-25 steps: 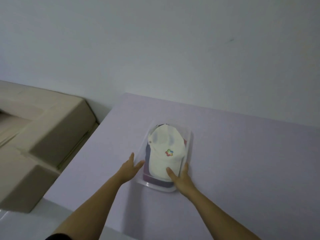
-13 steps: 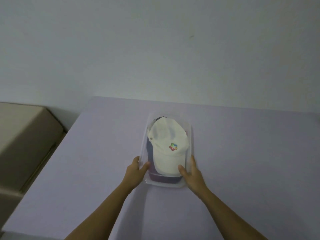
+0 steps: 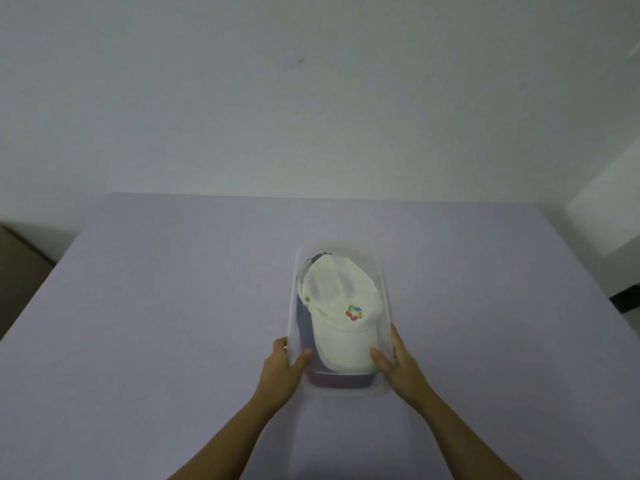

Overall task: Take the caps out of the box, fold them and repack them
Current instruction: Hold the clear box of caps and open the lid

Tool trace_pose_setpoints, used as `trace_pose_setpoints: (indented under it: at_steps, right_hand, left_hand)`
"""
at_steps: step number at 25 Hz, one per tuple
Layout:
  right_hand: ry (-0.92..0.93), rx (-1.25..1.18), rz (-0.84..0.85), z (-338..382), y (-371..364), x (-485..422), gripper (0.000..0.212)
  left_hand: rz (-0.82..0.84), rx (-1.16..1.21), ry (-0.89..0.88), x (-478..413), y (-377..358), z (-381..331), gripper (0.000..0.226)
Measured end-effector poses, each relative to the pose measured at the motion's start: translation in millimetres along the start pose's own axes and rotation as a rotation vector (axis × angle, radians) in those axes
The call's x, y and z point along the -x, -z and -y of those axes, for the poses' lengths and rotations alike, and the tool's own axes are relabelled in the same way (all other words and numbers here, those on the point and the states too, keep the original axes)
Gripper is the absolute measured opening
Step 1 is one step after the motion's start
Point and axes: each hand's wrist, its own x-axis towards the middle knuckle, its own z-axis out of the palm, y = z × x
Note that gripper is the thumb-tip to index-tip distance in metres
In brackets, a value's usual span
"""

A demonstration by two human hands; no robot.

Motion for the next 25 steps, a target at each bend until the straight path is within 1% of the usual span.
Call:
trace_pose_setpoints:
  at_steps: [1, 3, 5, 6, 8, 10, 12, 14, 17, 19, 21, 23, 25]
  right_hand:
    - [-0.001, -0.011, 0.016, -1.4, 1.2, -0.8, 0.099]
    - [-0.017, -0.028, 0.034, 7.1, 3.1, 2.5, 0.089]
    - [-0.057, -0.075, 0.019, 13.5, 1.5, 3.4, 0.076]
    - [-0.083, -0.107, -0.004, 14.6, -1.8, 2.9, 0.072]
    - [-0.095, -0.148, -0.080, 16.9, -10.1, 2.9, 0.067]
    - [-0.074, -0.142, -0.141, 16.5, -16.3, 1.7, 0.064]
    - [-0.067, -0.124, -0.153, 14.4, -19.1, -0.7, 0.061]
    - [-0.064, -0.110, -0.163, 13.9, -18.9, -1.6, 0.060]
    - [-0.051, -0.084, -0.171, 16.8, -17.8, -1.2, 0.060]
    - [-0.059, -0.073, -0.169, 17.4, -18.0, -0.6, 0.060]
    - [-0.054, -0.058, -0.185, 17.5, -18.8, -0.2, 0.060]
    - [-0.050, -0.050, -0.201, 18.4, -20.2, 0.6, 0.059]
    - [-0.052, -0.047, -0.219, 18.7, -22.3, 0.8, 0.059]
  left_hand:
    - [-0.016, -0.013, -0.003, -0.2, -1.8, 1.4, 0.060]
    - [-0.067, -0.048, 0.011, -0.3, -6.2, 4.4, 0.063]
    - [-0.169, -0.100, 0.020, 1.7, -12.0, 5.2, 0.053]
    - [-0.230, -0.129, 0.024, 3.0, -14.4, 5.9, 0.047]
    - [-0.315, -0.180, 0.034, 3.5, -16.8, 6.5, 0.046]
    - [-0.341, -0.201, 0.062, 2.6, -17.0, 5.5, 0.047]
    - [-0.363, -0.211, 0.095, 2.9, -17.7, 3.3, 0.046]
    - [-0.367, -0.228, 0.119, 4.2, -20.8, 0.6, 0.042]
    - [-0.314, -0.285, 0.119, 6.5, -25.3, -3.1, 0.036]
    - [-0.293, -0.294, 0.134, 6.4, -23.4, -5.9, 0.039]
    - [-0.276, -0.257, 0.175, 4.7, -19.4, -7.8, 0.043]
    - [-0.247, -0.175, 0.243, 3.5, -13.9, -10.6, 0.050]
    - [-0.225, -0.094, 0.288, 2.4, -8.6, -13.5, 0.052]
